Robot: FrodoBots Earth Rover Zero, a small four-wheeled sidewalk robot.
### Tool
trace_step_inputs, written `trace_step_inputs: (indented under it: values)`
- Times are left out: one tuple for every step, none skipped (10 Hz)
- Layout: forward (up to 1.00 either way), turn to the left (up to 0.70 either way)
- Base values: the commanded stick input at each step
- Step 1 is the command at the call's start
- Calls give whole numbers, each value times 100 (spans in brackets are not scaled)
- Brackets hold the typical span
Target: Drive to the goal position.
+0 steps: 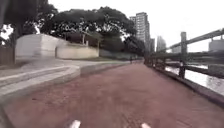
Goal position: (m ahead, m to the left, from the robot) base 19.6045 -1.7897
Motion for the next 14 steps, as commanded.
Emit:
trace_step_inputs:
  values:
    - [70,-35]
    - [70,-35]
    - [70,-35]
    - [70,-35]
    - [70,-35]
    - [70,-35]
    - [70,-35]
    - [70,-35]
    - [70,-35]
    - [70,-24]
    - [70,0]
    - [70,0]
    - [70,0]
    - [70,0]
